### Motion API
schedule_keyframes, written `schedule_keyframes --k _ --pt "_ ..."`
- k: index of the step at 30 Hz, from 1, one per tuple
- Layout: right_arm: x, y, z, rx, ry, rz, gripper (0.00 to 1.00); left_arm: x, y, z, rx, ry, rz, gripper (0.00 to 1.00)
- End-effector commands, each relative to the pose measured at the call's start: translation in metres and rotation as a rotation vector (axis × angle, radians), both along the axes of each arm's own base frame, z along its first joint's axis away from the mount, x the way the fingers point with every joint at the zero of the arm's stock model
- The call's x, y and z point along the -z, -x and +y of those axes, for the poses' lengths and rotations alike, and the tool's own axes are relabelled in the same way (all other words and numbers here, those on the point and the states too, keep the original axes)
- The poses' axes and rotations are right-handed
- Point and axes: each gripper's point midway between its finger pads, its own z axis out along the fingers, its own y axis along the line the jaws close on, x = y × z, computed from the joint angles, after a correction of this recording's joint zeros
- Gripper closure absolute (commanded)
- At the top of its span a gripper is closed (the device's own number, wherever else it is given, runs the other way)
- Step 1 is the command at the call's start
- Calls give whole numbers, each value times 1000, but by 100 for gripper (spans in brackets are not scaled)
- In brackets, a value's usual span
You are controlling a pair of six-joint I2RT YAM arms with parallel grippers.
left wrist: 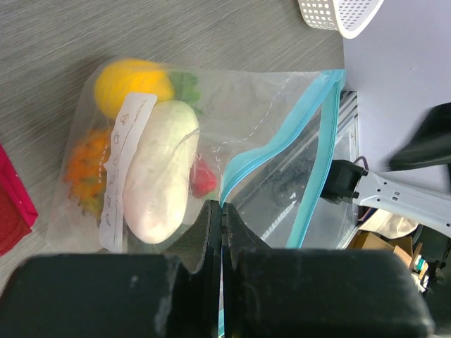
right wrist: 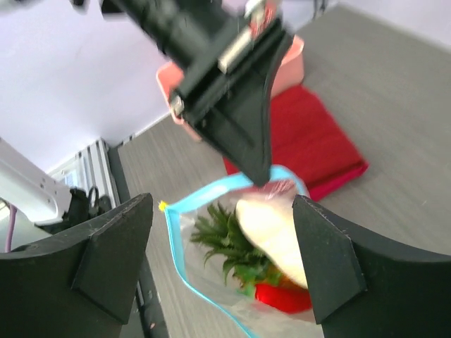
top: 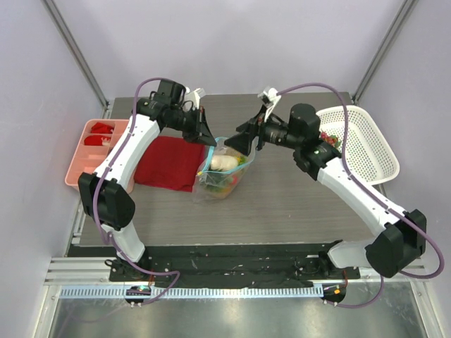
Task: Place the food in the zip-top bag and seal the zipper
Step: Pick up the fake fruit from the bin.
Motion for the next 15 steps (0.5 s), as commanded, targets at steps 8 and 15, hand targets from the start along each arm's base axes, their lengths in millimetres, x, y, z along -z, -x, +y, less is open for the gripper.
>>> schedule_keyframes --k 8,15 --pt "-19 -105 -178 283 143 43 14 -22 0 3 12 12 -81 98" --pt "71 -149 -349 596 584 162 16 -22 0 2 4 24 -76 98"
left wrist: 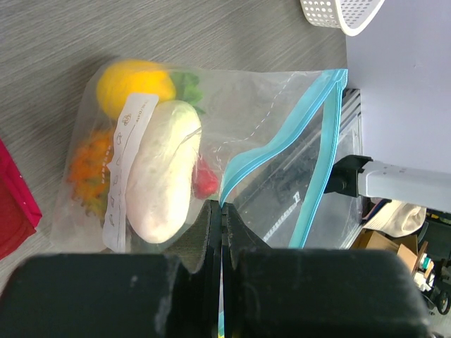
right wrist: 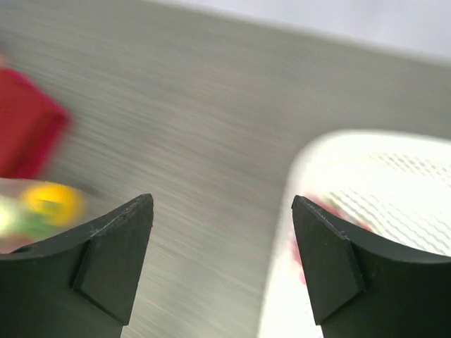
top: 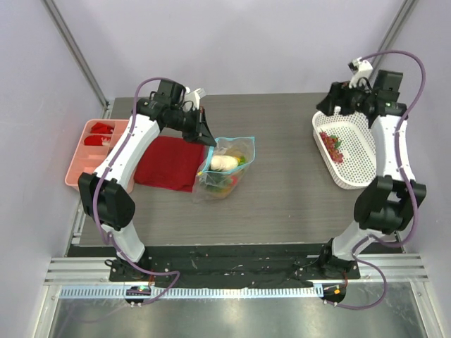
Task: Place the food in the zip-top bag and seal the zipper
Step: Pick up the fake fruit from the bin.
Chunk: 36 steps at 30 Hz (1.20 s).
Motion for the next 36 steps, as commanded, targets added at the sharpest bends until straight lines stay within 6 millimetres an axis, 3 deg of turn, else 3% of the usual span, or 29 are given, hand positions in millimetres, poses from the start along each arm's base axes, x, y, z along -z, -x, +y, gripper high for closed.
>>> schedule_keyframes --k 1,3,5,11,25,31,34,35,36 --pt "74 8 -81 80 260 229 17 -24 0 2 -5 32 -71 98" --pt "90 5 -102 102 323 282 20 -23 0 2 -5 31 -69 98" --pt "127 7 -118 96 375 389 26 -22 0 1 -3 31 -69 98" --pt "184 2 -134 109 423 510 28 -20 -2 0 -3 36 -59 98" --pt "252 -17 -136 106 484 559 29 -13 -3 1 -8 24 -48 98" --pt "259 -14 -139 113 486 570 35 -11 -5 2 -5 12 -51 98" --pt "256 -9 -143 116 485 569 57 -11 -4 2 -2 9 -48 98" --pt "248 -9 -150 129 489 554 72 -12 -4 2 -2 8 -51 98" --pt "243 -7 -153 130 494 553 79 -12 -3 3 -1 5 -52 98"
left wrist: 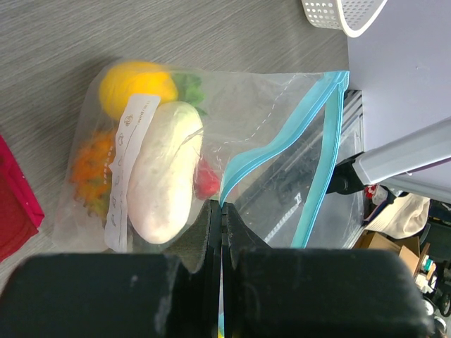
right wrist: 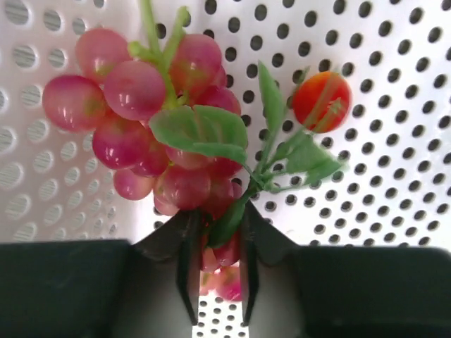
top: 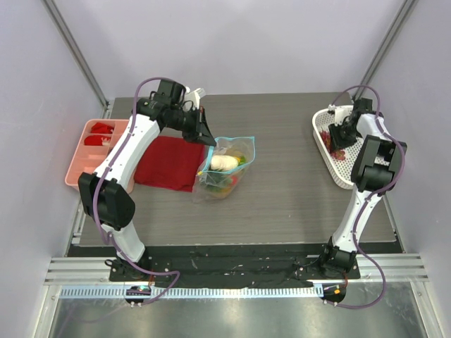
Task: Place the food in the zip-top bag and seal the zipper
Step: Pick up the fake fruit from the bin.
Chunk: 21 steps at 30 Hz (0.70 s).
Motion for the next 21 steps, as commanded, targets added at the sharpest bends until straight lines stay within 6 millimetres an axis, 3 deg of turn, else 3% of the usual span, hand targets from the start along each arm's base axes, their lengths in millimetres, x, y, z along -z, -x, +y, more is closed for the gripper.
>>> schedule_keyframes --k 1,2,3,6,9,15,17,21 --pt "-32 -4 -24 4 60 -81 85 -13 -2 3 4 7 -53 98" --pt "-44 -4 -34 14 70 -102 96 -13 -1 3 5 6 -53 98" --pt "-51 -1 -38 13 70 -103 99 -13 -1 3 4 4 -52 98" --pt "-85 0 -54 27 52 -163 99 -12 -1 3 8 2 -49 98" --pt "-119 1 -57 16 29 -229 99 -11 -1 4 18 -4 -56 98" --pt "-174 5 -38 -47 -11 -332 99 -9 -1 6 16 -13 -63 98" --pt "-201 4 -32 -69 -16 -387 99 -8 -1 6 14 -18 -63 98" --pt "-249 12 0 -147 -105 -472 99 -7 -2 6 11 -18 -62 99"
